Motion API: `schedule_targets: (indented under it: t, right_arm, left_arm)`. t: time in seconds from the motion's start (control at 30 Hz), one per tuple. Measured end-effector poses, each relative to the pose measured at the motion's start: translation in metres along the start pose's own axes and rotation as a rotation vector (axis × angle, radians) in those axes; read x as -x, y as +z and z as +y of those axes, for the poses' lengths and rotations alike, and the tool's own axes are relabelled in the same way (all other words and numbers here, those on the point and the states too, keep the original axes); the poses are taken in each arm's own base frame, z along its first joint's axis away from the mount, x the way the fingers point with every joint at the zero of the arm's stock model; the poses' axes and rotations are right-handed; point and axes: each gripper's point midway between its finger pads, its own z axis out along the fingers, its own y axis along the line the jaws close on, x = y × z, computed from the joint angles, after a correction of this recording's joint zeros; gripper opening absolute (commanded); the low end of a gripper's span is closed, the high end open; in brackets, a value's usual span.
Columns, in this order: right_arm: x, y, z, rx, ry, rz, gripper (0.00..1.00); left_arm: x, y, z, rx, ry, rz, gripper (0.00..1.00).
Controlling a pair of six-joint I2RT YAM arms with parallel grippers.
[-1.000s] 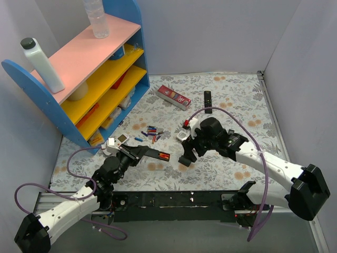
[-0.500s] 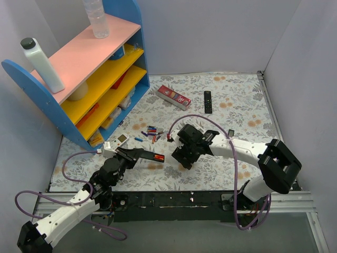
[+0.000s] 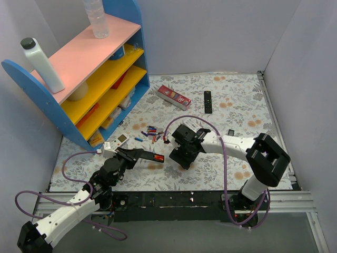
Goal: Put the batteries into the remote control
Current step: Pick up the battery cover at the center of the board.
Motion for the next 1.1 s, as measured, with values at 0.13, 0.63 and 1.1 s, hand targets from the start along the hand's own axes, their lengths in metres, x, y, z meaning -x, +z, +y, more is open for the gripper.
schedule_targets:
  t: [0.13,0.63,1.1]
  right_arm:
    - [0.0,0.001,0.001,0.002,-0.004,0.002,0.79]
    - [-0.005,0.009,0.006,0.008,-0.017,0.032,0.71]
    - [-0.003,0.012,0.004,-0.006,-0.021,0.06,0.54]
  left_arm:
    - [0.0,0.0,-0.001,-0.005,-0.001,-0.001,0.0]
    - [-0.002,0.001,-0.004,-0.013,0.0,0.007,0.0]
    - [-0.002,0.001,-0.003,-0.013,0.007,0.009,0.0]
